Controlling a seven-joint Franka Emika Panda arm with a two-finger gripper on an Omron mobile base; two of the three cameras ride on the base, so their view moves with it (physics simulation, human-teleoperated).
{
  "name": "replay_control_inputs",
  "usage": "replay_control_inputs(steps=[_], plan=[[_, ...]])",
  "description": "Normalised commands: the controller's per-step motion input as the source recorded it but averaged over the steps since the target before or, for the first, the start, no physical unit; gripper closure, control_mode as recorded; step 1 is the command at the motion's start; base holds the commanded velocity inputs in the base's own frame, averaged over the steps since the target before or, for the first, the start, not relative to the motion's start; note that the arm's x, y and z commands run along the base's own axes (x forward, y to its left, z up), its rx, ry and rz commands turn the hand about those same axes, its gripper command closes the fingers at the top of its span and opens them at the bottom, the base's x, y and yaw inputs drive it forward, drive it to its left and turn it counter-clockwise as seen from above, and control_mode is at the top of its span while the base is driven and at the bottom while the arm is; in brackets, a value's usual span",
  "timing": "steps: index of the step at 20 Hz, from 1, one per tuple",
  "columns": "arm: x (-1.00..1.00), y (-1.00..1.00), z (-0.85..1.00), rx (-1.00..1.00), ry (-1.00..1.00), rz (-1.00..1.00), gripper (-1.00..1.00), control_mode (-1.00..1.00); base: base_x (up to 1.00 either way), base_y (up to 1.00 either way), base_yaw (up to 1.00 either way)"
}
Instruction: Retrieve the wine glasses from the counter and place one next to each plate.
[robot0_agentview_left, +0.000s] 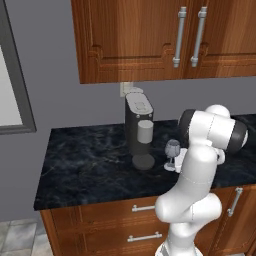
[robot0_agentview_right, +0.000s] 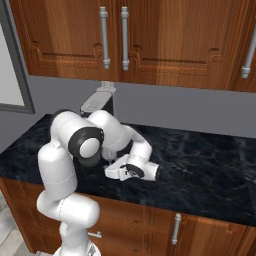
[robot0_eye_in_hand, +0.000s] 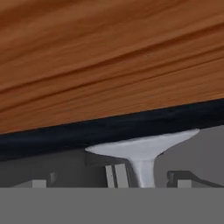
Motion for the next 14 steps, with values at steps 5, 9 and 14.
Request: replay_control_inputs(steps=[5, 9, 14], plan=[[-0.02, 0.4, 0.0, 0.0, 0.0, -0.03, 1.0, -1.0, 0.0, 0.0, 0.0], [-0.15, 0.01, 0.07, 0.02, -0.01, -0.01, 1.0, -1.0, 0.0, 0.0, 0.0], [-0.47, -0.16, 0.4, 0.09, -0.11, 0.0, 1.0, -1.0, 0.0, 0.0, 0.0]])
